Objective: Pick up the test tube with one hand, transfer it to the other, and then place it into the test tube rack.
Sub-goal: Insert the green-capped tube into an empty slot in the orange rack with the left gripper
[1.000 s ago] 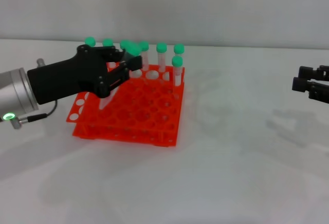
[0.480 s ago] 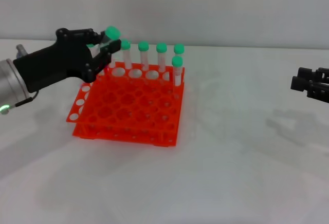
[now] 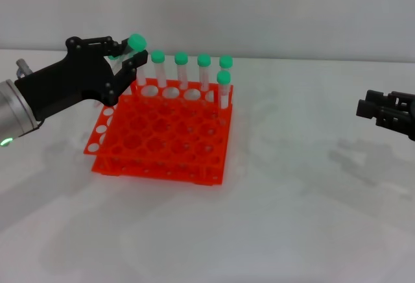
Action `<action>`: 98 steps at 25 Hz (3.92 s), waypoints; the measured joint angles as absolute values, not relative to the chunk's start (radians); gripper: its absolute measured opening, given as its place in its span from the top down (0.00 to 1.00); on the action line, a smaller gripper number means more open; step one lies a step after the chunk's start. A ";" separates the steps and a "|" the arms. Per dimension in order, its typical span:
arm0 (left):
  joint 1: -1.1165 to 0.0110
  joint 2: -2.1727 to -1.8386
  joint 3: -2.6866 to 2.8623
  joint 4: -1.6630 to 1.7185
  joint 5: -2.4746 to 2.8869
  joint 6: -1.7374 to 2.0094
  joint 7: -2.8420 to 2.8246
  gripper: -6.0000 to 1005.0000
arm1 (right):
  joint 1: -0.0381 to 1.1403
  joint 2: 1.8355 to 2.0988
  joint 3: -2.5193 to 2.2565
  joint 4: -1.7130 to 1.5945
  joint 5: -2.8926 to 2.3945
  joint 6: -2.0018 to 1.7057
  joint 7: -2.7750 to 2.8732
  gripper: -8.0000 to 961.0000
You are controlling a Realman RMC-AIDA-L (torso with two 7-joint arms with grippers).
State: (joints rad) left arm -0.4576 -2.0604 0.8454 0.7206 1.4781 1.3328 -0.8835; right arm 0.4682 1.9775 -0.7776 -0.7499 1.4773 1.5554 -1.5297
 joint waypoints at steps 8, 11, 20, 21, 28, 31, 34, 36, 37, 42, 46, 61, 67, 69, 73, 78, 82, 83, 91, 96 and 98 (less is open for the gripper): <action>-0.455 -2.061 0.841 0.719 1.475 1.294 -0.886 0.79 | 0.468 1.985 -0.778 -0.749 1.477 1.540 -1.529 0.57; -0.451 -2.066 0.840 0.715 1.446 1.259 -0.888 0.79 | 0.468 1.985 -0.778 -0.749 1.477 1.537 -1.529 0.57; -0.464 -2.069 0.841 0.684 1.399 1.184 -0.896 0.79 | 0.472 1.985 -0.778 -0.748 1.474 1.534 -1.530 0.57; -0.468 -2.070 0.841 0.684 1.399 1.177 -0.902 0.79 | 0.473 1.985 -0.778 -0.748 1.474 1.534 -1.530 0.57; -0.486 -2.069 0.849 0.675 1.410 1.159 -0.936 0.79 | 0.472 1.988 -0.778 -0.747 1.471 1.525 -1.534 0.57; -0.506 -2.066 0.849 0.654 1.426 1.151 -0.954 0.79 | 0.470 1.988 -0.778 -0.742 1.471 1.525 -1.538 0.57; -0.521 -2.063 0.850 0.632 1.433 1.137 -0.960 0.79 | 0.473 1.988 -0.778 -0.730 1.471 1.525 -1.540 0.57; -0.529 -2.063 0.850 0.627 1.439 1.120 -0.963 0.79 | 0.474 1.988 -0.778 -0.726 1.471 1.525 -1.541 0.57; -0.534 -2.064 0.850 0.626 1.443 1.112 -0.965 0.79 | 0.475 1.988 -0.778 -0.725 1.471 1.525 -1.541 0.57; -0.554 -2.068 0.850 0.622 1.467 1.094 -0.983 0.79 | 0.474 1.990 -0.779 -0.724 1.469 1.523 -1.544 0.56; -0.564 -2.068 0.850 0.615 1.475 1.081 -0.989 0.79 | 0.470 1.994 -0.778 -0.724 1.469 1.523 -1.549 0.56; -0.618 -2.072 0.851 0.584 1.487 1.013 -0.988 0.79 | 0.474 2.000 -0.784 -0.722 1.470 1.504 -1.552 0.57; -0.665 -2.079 0.853 0.512 1.448 1.011 -0.894 0.79 | 0.476 2.002 -0.787 -0.722 1.470 1.494 -1.555 0.57; -0.683 -2.080 0.858 0.478 1.422 1.015 -0.853 0.79 | 0.477 2.003 -0.787 -0.722 1.470 1.492 -1.557 0.57; -0.705 -2.080 0.891 0.445 1.371 1.016 -0.798 0.79 | 0.479 2.005 -0.787 -0.714 1.470 1.484 -1.567 0.57; -0.711 -2.079 0.929 0.430 1.317 1.007 -0.751 0.79 | 0.489 2.006 -0.786 -0.698 1.470 1.481 -1.579 0.56; -0.736 -2.079 0.931 0.401 1.315 0.999 -0.723 0.79 | 0.491 2.005 -0.786 -0.698 1.472 1.479 -1.580 0.57; -0.741 -2.079 0.931 0.393 1.314 0.995 -0.716 0.79 | 0.492 2.005 -0.786 -0.698 1.472 1.479 -1.580 0.57; -0.760 -2.080 0.931 0.359 1.312 0.984 -0.701 0.78 | 0.492 2.005 -0.783 -0.698 1.471 1.476 -1.580 0.56; -0.760 -2.081 0.944 0.349 1.314 0.982 -0.701 0.75 | 0.492 2.005 -0.782 -0.698 1.471 1.473 -1.580 0.56; -0.760 -2.081 0.948 0.349 1.313 0.980 -0.701 0.75 | 0.492 2.005 -0.781 -0.698 1.471 1.471 -1.580 0.56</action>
